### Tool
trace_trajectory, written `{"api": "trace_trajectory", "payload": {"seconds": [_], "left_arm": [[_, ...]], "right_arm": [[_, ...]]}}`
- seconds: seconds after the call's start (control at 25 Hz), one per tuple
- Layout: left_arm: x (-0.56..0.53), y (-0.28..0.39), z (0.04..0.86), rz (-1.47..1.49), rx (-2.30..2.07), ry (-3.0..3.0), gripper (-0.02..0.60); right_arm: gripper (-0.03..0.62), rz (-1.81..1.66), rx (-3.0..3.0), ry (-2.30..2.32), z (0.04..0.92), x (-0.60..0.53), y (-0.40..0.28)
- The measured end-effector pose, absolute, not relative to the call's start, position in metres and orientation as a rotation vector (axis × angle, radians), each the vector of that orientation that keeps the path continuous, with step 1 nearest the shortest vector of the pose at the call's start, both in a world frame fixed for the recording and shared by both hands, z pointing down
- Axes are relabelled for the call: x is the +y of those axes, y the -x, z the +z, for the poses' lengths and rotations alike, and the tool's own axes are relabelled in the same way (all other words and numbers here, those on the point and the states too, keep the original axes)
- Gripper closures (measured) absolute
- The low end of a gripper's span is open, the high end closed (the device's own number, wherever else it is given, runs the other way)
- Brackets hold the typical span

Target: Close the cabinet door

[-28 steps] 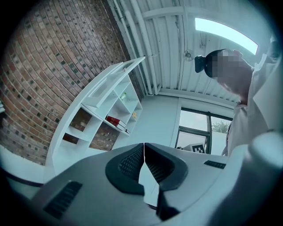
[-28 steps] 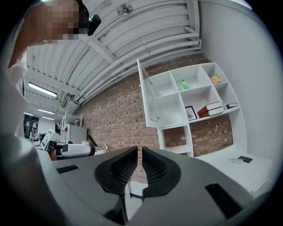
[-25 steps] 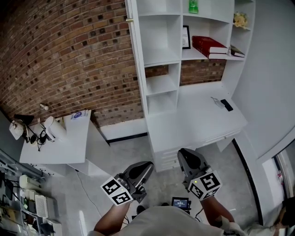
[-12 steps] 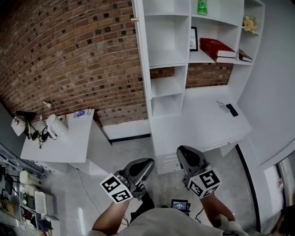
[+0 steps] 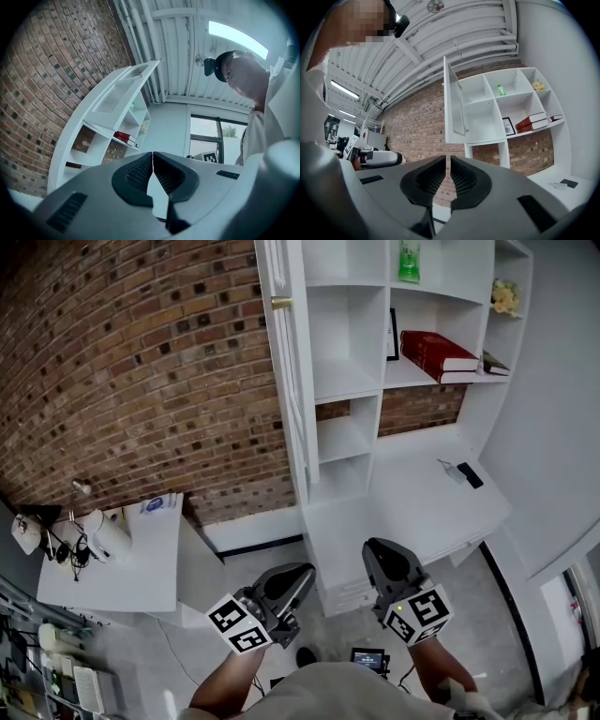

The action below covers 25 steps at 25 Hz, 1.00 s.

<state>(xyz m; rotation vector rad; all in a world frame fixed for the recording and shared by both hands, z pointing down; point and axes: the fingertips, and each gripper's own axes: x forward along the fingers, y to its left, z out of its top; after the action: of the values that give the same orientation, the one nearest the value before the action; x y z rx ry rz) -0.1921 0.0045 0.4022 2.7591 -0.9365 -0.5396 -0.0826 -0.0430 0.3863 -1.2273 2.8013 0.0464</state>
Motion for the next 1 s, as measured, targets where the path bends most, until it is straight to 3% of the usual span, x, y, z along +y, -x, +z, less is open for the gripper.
{"api": "trace_trajectory", "payload": {"seconds": [0.48,1.0], "left_arm": [[-0.063,0.243,0.368,-0.54,-0.839,-2.876,0.568],[-0.117,0.255,0.264,-0.671,-0.993,-3.11,0.566]], "right_arm": [[0.562,0.182,2.711,1.338,0.349,-0.094,0.125],[0.528,0.475,2.662,1.189,0.263,-0.117,0.155]]}}
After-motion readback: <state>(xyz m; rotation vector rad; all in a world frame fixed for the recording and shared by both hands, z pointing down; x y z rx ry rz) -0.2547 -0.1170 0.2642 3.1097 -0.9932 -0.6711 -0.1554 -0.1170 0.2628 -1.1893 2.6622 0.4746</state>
